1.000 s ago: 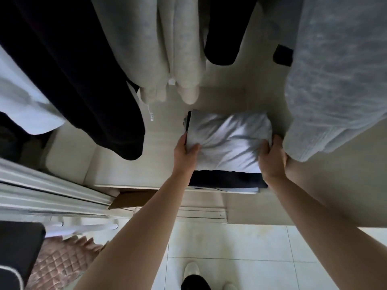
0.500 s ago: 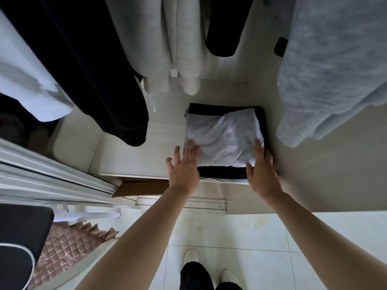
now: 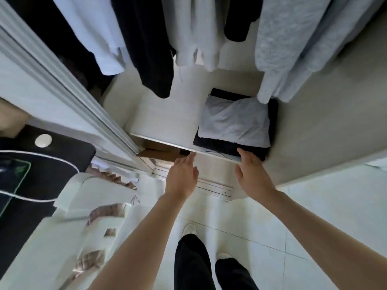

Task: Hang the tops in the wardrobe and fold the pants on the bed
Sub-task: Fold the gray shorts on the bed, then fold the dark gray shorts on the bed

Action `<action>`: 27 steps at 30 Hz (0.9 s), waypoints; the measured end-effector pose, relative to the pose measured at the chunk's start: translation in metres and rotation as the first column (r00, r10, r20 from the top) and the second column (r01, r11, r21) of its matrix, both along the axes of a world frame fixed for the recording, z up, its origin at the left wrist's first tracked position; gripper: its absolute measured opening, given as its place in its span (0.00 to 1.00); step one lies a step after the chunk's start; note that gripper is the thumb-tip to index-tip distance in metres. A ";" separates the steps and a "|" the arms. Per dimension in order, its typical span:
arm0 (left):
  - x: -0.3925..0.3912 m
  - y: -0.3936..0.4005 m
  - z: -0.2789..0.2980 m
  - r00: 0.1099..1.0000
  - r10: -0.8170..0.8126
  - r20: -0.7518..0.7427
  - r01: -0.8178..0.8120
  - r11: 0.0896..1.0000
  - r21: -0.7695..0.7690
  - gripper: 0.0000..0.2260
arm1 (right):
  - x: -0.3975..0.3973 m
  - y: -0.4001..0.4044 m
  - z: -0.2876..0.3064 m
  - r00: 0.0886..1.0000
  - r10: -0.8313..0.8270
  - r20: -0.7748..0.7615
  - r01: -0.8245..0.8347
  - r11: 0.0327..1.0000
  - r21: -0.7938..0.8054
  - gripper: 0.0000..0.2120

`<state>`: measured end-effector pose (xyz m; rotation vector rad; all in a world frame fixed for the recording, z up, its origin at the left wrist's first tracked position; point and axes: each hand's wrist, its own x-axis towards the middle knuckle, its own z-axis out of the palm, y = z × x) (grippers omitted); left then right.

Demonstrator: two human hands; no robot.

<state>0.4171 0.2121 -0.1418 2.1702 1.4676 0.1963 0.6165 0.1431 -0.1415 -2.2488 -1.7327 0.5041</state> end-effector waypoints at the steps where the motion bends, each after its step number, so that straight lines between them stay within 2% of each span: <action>1: -0.007 -0.019 0.006 0.996 0.074 0.048 -0.074 0.997 -0.002 0.21 | -0.005 -0.007 0.003 0.999 0.053 -0.004 -0.053 0.999 -0.004 0.25; 3: -0.020 -0.056 0.017 0.969 0.230 0.094 -0.228 0.973 -0.030 0.18 | -0.016 -0.021 0.009 0.991 0.130 -0.023 -0.130 0.992 0.000 0.24; 7: -0.049 -0.155 0.035 0.769 0.615 0.174 -0.602 0.789 -0.126 0.13 | -0.047 -0.062 0.025 0.932 0.344 -0.115 -0.343 0.939 0.027 0.23; 11: -0.086 -0.262 0.054 0.479 0.834 0.274 -0.836 0.528 -0.146 0.11 | -0.106 -0.108 0.044 0.789 0.567 -0.238 -0.578 0.815 0.028 0.21; 14: -0.108 -0.349 0.063 0.182 0.931 0.316 -0.954 0.245 -0.174 0.09 | -0.152 -0.150 0.051 0.644 0.721 -0.256 -0.737 0.674 0.047 0.20; 16: -0.119 -0.402 0.063 0.017 0.942 0.334 -0.984 0.075 -0.163 0.08 | -0.176 -0.178 0.055 0.563 0.773 -0.291 -0.802 0.596 0.030 0.20; 18: -0.126 -0.464 0.061 -0.181 0.916 0.357 -0.978 -0.130 -0.163 0.07 | -0.206 -0.211 0.057 0.424 0.858 -0.291 -0.893 0.450 0.025 0.20; 20: -0.124 -0.517 0.058 -0.313 0.884 0.348 -0.948 -0.271 -0.166 0.07 | -0.228 -0.241 0.059 0.312 0.907 -0.283 -0.942 0.334 0.031 0.20; 25: -0.106 -0.655 0.052 -0.593 0.737 0.324 -0.804 -0.568 -0.179 0.11 | -0.276 -0.343 0.056 0.047 0.951 -0.305 -0.998 0.054 0.015 0.18; 26: -0.104 -0.666 0.050 -0.623 0.713 0.322 -0.780 -0.596 -0.189 0.11 | -0.279 -0.352 0.057 0.028 0.951 -0.309 -0.999 0.032 0.010 0.18; 27: -0.094 -0.698 0.046 -0.670 0.671 0.318 -0.738 -0.648 -0.188 0.10 | -0.287 -0.382 0.055 -0.031 0.951 -0.307 -1.000 -0.028 0.013 0.17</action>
